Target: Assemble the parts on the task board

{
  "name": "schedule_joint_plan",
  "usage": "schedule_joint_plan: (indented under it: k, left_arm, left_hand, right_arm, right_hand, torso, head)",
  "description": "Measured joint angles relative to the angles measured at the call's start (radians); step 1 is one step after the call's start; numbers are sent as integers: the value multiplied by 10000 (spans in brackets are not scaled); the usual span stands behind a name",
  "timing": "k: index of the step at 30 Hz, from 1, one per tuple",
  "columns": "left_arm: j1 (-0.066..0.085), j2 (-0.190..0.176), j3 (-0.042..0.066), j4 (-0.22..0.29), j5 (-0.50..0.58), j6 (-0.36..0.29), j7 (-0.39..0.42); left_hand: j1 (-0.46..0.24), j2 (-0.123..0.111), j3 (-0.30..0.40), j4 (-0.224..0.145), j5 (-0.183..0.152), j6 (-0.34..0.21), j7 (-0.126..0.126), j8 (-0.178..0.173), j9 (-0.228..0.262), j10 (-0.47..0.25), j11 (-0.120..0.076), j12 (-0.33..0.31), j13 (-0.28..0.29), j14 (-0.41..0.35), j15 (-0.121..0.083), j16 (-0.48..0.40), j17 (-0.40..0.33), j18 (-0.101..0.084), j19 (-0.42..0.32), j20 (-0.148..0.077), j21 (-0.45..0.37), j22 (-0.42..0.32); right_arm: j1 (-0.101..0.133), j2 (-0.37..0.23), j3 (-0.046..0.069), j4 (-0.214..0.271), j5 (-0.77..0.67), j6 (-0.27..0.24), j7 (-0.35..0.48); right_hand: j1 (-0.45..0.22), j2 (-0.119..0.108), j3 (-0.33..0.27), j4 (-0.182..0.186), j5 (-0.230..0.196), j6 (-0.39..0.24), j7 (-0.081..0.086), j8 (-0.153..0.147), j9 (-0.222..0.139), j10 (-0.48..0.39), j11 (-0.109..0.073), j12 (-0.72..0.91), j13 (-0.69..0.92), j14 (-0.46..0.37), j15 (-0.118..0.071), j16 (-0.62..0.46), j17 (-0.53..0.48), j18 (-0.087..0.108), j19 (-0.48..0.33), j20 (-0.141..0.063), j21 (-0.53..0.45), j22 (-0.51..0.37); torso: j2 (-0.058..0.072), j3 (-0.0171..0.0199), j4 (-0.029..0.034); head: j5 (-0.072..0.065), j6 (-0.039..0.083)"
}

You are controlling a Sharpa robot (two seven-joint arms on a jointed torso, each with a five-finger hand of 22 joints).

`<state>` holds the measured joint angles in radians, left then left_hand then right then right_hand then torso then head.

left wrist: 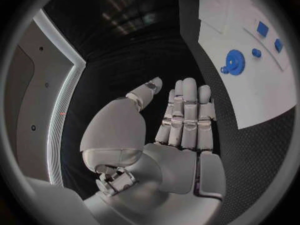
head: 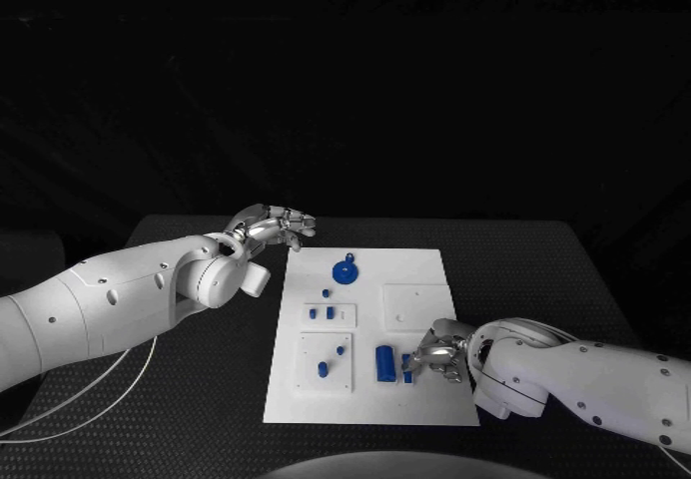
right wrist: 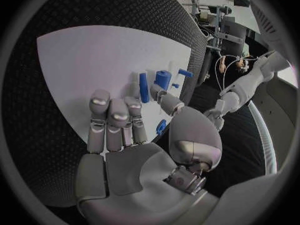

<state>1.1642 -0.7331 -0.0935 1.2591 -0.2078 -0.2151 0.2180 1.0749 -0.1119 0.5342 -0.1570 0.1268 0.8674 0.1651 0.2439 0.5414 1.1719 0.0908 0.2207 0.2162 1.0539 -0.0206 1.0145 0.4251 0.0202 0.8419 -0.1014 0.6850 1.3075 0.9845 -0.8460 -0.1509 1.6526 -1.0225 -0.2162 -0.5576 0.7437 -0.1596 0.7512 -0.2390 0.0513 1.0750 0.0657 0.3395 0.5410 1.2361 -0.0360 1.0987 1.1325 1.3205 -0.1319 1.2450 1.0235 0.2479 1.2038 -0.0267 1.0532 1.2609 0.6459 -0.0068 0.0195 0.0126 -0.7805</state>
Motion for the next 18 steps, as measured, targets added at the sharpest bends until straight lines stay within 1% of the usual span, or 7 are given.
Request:
schedule_joint_plan:
  k: [2,8,9,11,14,18]
  left_arm:
    - [0,-1,0,0,0,0,0]
    - [0,-1,0,0,0,3,-2]
    - [0,-1,0,0,0,3,-2]
    - [0,-1,0,0,0,3,-3]
    - [0,-1,0,0,0,4,-4]
    - [0,-1,0,0,0,5,-5]
  left_hand:
    - [0,0,-26,26,0,0,0,0,0,0,0,0,0,0,0,0,0,-11,0,0,0,-1]
    - [0,0,-4,48,0,0,0,0,0,0,0,0,-1,0,0,0,-1,90,-1,1,0,-1]
    - [0,0,-4,48,0,0,-1,0,0,0,0,0,-1,0,0,0,-1,90,-1,1,0,-1]
    - [0,0,-4,48,0,0,-1,0,0,0,0,0,-1,0,0,0,-1,90,2,-2,0,-1]
    - [0,0,-4,48,0,-3,2,0,0,0,0,0,-1,0,0,0,-1,89,25,-25,0,-2]
    - [0,0,-4,48,0,-28,26,0,0,0,0,0,-1,0,0,0,-1,87,38,-37,0,0]
  right_arm:
    - [1,6,-1,-4,-4,6,-1]
    - [2,7,-6,-5,-17,35,-8]
    - [1,7,-8,-4,-21,40,-9]
    - [1,7,-9,-2,-32,49,-10]
    - [-1,5,-13,2,-61,65,-11]
    - [-3,-26,-15,24,-112,68,2]
  right_hand:
    - [-11,-11,-19,19,0,1,-1,0,8,0,0,0,0,11,-9,0,-6,0,0,0,0,-11]
    - [-8,-8,-19,19,0,14,-14,0,20,-1,1,0,0,13,-10,0,-6,0,0,0,0,-19]
    - [16,15,-19,19,0,14,-14,0,22,-1,1,0,0,13,-10,0,-6,0,0,0,0,-23]
    - [142,142,-7,7,0,14,-14,0,32,-1,1,0,10,14,-10,0,-5,-1,0,0,0,-24]
    - [350,349,66,-150,0,14,-15,0,36,-2,2,0,10,14,-9,0,-16,0,0,0,0,-24]
    - [364,356,24,-191,0,15,-15,0,35,-2,2,0,10,14,-9,-39,-16,5,0,0,0,-24]
  torso:
    - [0,0,-2]
    - [-1,0,-3]
    - [-1,1,-3]
    - [-1,0,-4]
    - [-1,1,-5]
    - [-1,3,-5]
  head:
    - [1,-1]
    - [11,-14]
    - [12,-15]
    - [13,-20]
    - [14,-29]
    - [15,-29]
